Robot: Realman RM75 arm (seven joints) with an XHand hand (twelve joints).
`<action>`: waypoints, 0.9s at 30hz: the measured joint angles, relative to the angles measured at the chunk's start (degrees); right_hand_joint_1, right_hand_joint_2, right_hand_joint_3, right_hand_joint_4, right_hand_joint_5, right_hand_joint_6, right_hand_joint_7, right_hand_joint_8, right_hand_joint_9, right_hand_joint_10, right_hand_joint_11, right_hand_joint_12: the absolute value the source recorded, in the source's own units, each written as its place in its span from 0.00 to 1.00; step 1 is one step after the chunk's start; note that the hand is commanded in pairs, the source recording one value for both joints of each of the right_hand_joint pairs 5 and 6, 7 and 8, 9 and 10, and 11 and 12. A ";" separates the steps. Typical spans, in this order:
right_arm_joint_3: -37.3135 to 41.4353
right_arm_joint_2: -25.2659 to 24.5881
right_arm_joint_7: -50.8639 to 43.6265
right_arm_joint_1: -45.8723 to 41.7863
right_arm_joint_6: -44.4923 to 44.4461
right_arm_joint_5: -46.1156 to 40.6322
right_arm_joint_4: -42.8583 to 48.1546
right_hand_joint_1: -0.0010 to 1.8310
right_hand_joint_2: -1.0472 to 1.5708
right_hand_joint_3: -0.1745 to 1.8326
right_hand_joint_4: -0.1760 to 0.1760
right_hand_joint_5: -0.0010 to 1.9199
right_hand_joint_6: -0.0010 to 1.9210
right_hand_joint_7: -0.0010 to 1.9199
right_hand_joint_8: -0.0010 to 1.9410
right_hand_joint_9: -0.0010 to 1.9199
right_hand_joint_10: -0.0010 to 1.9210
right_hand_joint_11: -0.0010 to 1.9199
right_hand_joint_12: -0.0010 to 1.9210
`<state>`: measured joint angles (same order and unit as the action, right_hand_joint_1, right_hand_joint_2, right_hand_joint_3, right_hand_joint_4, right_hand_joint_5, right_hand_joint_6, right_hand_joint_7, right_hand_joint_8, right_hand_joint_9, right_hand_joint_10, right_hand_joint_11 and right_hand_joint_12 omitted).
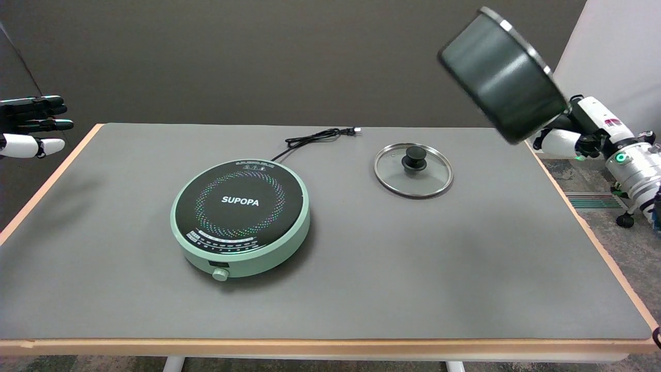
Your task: Place the soup pot onto the table.
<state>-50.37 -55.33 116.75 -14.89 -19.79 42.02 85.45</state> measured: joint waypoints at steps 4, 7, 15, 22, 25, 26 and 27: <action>0.72 0.60 -7.17 -1.06 -2.24 -1.94 -0.08 0.47 0.85 0.64 0.46 1.00 1.00 1.00 0.99 1.00 1.00 1.00 1.00; 1.17 0.70 -13.69 -1.96 -3.89 -3.30 0.19 0.47 0.86 0.63 0.46 1.00 1.00 1.00 0.99 1.00 1.00 1.00 1.00; 2.28 -1.18 -27.13 -4.31 -7.34 -5.77 2.41 0.46 0.88 0.66 0.46 1.00 1.00 1.00 0.99 1.00 1.00 1.00 1.00; 3.48 -4.34 -35.54 -6.30 -11.05 -7.03 5.32 0.46 0.88 0.67 0.46 1.00 1.00 1.00 0.99 1.00 1.00 1.00 1.00; 3.63 -5.45 -37.92 -7.00 -12.03 -7.14 6.77 0.46 0.88 0.67 0.46 1.00 1.00 1.00 0.99 1.00 1.00 1.00 1.00; 3.63 -5.98 -39.04 -7.32 -12.44 -7.14 7.47 0.46 0.88 0.67 0.46 1.00 1.00 1.00 0.99 1.00 1.00 1.00 1.00; 3.56 -6.35 -39.67 -7.52 -12.64 -7.14 7.97 0.46 0.88 0.67 0.46 1.00 1.00 1.00 0.99 1.00 1.00 1.00 1.00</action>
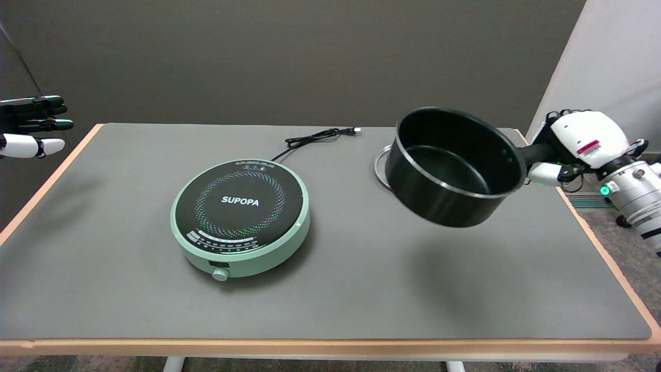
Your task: Place the soup pot onto the table.
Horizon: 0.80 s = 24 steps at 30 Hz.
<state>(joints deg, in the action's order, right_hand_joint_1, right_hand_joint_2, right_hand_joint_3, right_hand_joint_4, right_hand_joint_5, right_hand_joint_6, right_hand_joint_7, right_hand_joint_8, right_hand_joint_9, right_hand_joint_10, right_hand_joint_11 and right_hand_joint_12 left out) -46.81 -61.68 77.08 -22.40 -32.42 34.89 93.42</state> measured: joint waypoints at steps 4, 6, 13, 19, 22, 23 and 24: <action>-0.96 -1.56 -2.68 -0.68 -0.32 0.85 1.98 0.47 0.88 0.66 0.46 1.00 1.00 1.00 0.99 1.00 1.00 1.00 1.00; -1.81 -2.30 -3.72 -0.90 -0.02 1.55 2.73 0.47 0.88 0.66 0.46 1.00 1.00 1.00 0.99 1.00 1.00 1.00 1.00; -6.44 -4.70 -6.24 -0.83 4.64 4.84 4.24 0.47 0.88 0.65 0.46 1.00 1.00 1.00 0.99 1.00 1.00 1.00 1.00; -11.63 -6.21 -7.54 -0.12 11.35 7.08 4.61 0.47 0.88 0.65 0.46 1.00 1.00 1.00 0.99 1.00 1.00 1.00 1.00; -14.24 -6.94 -8.02 0.12 15.39 8.01 4.72 0.47 0.88 0.65 0.46 1.00 1.00 1.00 0.99 1.00 1.00 1.00 1.00; -15.02 -7.21 -8.14 0.15 16.62 8.30 4.78 0.47 0.88 0.65 0.46 1.00 1.00 1.00 0.99 1.00 1.00 1.00 1.00; -15.86 -7.54 -8.26 0.17 17.87 8.66 4.85 0.47 0.88 0.65 0.46 1.00 1.00 1.00 0.99 1.00 1.00 1.00 1.00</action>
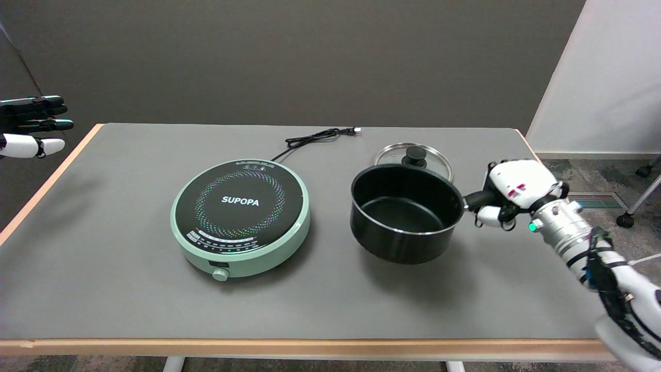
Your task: Place the soup pot onto the table.
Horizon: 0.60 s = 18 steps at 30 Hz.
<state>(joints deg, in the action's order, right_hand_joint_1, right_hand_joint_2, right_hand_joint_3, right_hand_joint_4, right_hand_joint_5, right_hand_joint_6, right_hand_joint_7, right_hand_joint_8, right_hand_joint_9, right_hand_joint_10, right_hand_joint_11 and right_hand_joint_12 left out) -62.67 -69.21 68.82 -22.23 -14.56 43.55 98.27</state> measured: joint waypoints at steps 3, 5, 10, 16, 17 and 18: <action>-2.11 -1.12 -0.30 0.00 3.70 1.47 0.37 0.47 0.88 0.66 0.46 1.00 1.00 1.00 0.99 1.00 1.00 1.00 1.00; -3.48 -2.11 -0.45 -0.12 6.08 2.90 0.78 0.47 0.88 0.66 0.46 1.00 1.00 1.00 0.99 1.00 1.00 1.00 1.00; -6.41 -4.66 -0.62 -0.81 11.78 6.70 2.28 0.46 0.89 0.68 0.46 1.00 1.00 1.00 0.99 1.00 1.00 1.00 1.00; -9.62 -6.94 0.56 -1.99 18.11 11.85 4.52 0.47 0.87 0.70 0.46 1.00 1.00 1.00 0.99 1.00 1.00 1.00 1.00; -10.16 -7.20 1.05 -2.15 19.18 13.09 4.81 0.47 0.86 0.70 0.46 1.00 1.00 1.00 0.99 1.00 1.00 1.00 1.00; -10.68 -7.43 1.54 -2.33 20.19 14.42 5.05 0.47 0.86 0.70 0.46 1.00 1.00 1.00 0.99 1.00 1.00 1.00 1.00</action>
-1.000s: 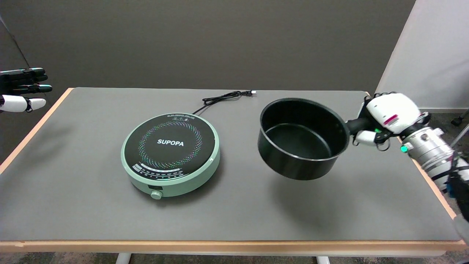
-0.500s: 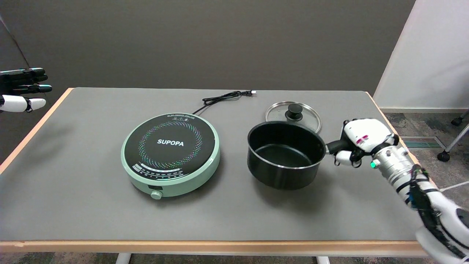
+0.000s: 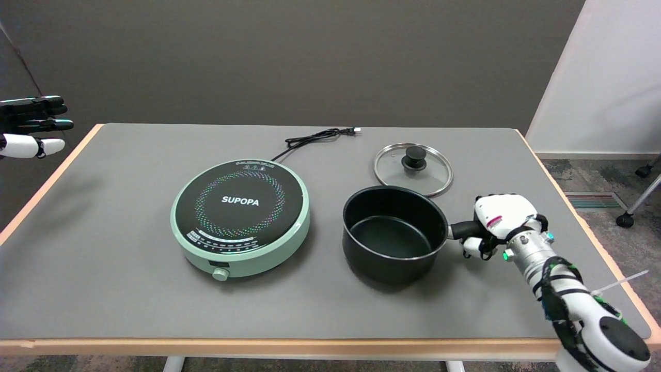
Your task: Place the soup pot onto the table.
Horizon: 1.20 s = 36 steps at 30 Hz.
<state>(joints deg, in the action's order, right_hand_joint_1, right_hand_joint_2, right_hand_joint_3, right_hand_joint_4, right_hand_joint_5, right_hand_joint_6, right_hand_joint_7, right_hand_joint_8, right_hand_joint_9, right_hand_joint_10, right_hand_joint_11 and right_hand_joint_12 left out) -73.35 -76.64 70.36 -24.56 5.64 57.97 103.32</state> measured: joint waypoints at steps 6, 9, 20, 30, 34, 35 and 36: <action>-3.44 -0.84 4.24 -0.99 8.13 10.16 0.82 0.47 0.84 0.71 0.46 1.00 1.00 1.00 0.99 1.00 1.00 1.00 1.00; -5.21 -0.86 6.58 -1.35 12.45 15.12 0.87 0.47 0.84 0.71 0.46 1.00 1.00 1.00 0.99 1.00 1.00 1.00 1.00; -9.45 0.08 11.83 -1.74 22.98 27.07 0.66 0.47 0.69 0.61 0.25 0.79 0.79 0.79 0.78 0.79 0.79 0.79 0.79; -10.69 1.17 13.57 -0.85 24.87 31.75 1.67 0.45 0.40 0.44 0.79 0.30 0.30 0.30 0.30 0.30 0.30 0.30 0.30; -10.84 1.41 14.01 -0.59 24.94 32.69 1.96 0.45 0.33 0.41 0.63 0.26 0.26 0.26 0.26 0.26 0.26 0.26 0.26; -10.85 1.46 14.10 -0.54 24.97 32.89 2.05 0.45 0.31 0.39 0.62 0.22 0.22 0.22 0.22 0.22 0.22 0.22 0.22; -10.85 1.51 14.21 -0.48 25.10 33.09 2.12 0.45 0.31 0.38 0.63 0.19 0.19 0.19 0.19 0.19 0.19 0.19 0.19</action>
<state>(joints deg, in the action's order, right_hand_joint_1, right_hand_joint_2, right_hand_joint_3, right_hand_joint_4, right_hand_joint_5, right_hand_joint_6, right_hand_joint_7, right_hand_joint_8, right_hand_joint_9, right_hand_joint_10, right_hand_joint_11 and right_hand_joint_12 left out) -84.20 -75.13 84.57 -25.04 30.73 91.06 105.44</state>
